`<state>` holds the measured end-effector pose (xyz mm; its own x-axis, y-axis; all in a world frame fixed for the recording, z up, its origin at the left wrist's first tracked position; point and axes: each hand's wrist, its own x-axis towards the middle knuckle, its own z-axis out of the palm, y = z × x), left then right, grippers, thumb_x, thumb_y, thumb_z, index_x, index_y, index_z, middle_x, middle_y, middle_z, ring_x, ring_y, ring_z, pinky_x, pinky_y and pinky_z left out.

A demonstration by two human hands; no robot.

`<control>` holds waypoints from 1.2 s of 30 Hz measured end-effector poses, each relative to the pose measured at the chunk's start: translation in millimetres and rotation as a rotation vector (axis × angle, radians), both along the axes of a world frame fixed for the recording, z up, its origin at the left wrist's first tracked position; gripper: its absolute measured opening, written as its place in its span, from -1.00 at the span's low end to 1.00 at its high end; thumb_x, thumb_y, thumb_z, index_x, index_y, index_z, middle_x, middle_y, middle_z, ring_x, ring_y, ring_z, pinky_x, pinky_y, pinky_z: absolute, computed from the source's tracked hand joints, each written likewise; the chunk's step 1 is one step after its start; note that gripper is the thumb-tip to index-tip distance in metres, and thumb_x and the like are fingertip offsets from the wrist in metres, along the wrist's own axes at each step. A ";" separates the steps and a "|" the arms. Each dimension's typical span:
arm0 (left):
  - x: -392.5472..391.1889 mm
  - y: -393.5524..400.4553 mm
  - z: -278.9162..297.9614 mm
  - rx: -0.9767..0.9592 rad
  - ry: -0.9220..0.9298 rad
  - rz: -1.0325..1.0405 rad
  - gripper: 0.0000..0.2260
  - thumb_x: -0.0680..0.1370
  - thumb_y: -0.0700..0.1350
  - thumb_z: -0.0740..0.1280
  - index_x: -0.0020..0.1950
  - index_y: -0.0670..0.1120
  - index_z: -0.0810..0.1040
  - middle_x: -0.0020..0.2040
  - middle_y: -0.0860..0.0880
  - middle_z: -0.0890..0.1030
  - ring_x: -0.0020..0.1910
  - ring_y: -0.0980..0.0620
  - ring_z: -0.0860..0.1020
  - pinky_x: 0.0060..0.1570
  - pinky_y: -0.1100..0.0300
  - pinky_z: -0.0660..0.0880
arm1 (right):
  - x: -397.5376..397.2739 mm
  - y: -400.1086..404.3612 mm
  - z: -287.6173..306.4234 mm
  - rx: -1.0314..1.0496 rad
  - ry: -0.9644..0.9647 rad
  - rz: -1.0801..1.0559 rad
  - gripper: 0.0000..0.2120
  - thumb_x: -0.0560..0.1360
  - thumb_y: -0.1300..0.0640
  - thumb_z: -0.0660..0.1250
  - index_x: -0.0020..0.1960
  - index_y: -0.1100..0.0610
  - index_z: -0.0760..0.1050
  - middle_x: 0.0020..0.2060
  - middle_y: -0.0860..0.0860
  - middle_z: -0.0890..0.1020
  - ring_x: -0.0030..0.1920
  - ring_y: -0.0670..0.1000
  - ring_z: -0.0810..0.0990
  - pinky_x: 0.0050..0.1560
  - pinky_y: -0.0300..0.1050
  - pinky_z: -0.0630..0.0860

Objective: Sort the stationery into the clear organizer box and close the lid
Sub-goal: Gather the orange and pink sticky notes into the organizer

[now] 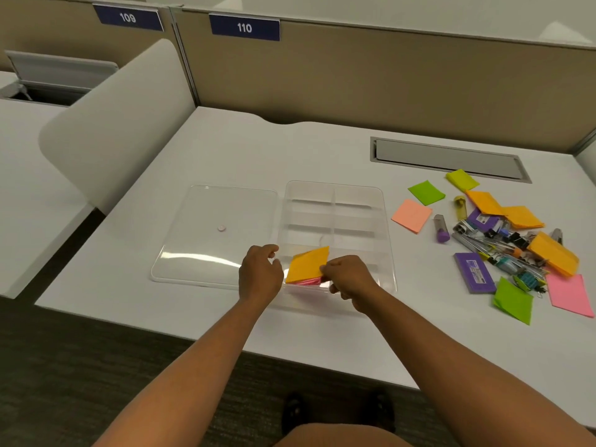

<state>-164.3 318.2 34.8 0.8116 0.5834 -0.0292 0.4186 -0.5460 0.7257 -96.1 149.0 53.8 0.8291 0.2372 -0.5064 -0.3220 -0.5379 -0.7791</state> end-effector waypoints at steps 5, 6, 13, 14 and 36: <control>1.1 4.2 0.2 -0.014 -0.007 0.038 -0.73 0.55 -0.19 0.36 0.25 -0.12 0.58 0.19 -0.10 0.59 0.14 -0.05 0.57 0.05 0.27 0.37 | 2.5 0.3 -6.2 -0.394 -0.399 0.199 -0.69 0.50 -0.03 0.37 -0.30 0.18 0.59 -0.37 0.07 0.63 -0.35 0.01 0.55 -0.36 -0.18 0.36; 1.0 4.5 -0.1 -0.018 -0.009 0.041 -0.74 0.55 -0.19 0.36 0.25 -0.12 0.58 0.18 -0.10 0.59 0.13 -0.04 0.57 0.04 0.27 0.37 | 2.9 -1.9 -6.7 -0.409 -0.436 0.194 -0.69 0.49 -0.03 0.36 -0.31 0.15 0.56 -0.37 0.05 0.62 -0.33 0.01 0.56 -0.34 -0.17 0.39; 9.2 -1.9 -0.2 0.018 0.015 0.023 -0.74 0.58 -0.19 0.31 0.26 -0.14 0.59 0.21 -0.12 0.60 0.15 -0.07 0.57 0.05 0.26 0.36 | -2.5 -24.8 -12.0 -0.312 -0.513 0.244 -0.77 0.53 0.02 0.30 -0.18 0.13 0.63 -0.29 0.01 0.65 -0.25 -0.01 0.58 -0.19 -0.07 0.53; 10.9 -2.5 0.0 0.027 0.021 0.024 -0.74 0.58 -0.19 0.31 0.26 -0.14 0.58 0.22 -0.12 0.59 0.16 -0.08 0.57 0.05 0.25 0.36 | -2.6 -29.6 -11.2 -0.277 -0.521 0.236 -0.77 0.54 0.02 0.29 -0.17 0.11 0.63 -0.27 -0.02 0.66 -0.24 -0.04 0.59 -0.17 -0.07 0.55; 100.5 -182.5 10.8 0.207 -0.183 -0.402 -0.82 0.52 -0.14 0.32 0.10 -0.05 0.60 0.05 0.01 0.53 -0.15 0.03 0.57 -0.22 0.27 0.36 | 55.4 -243.3 -17.0 -0.282 -0.469 -0.236 -0.90 0.52 0.06 0.33 -0.05 0.04 0.61 -0.15 -0.06 0.67 -0.13 -0.05 0.57 -0.12 -0.13 0.48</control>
<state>-63.7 135.7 45.6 0.9548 0.2016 0.2183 0.0210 -0.7787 0.6271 -40.6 -94.3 36.9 0.9934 -0.0714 -0.0899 -0.1141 -0.7002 -0.7048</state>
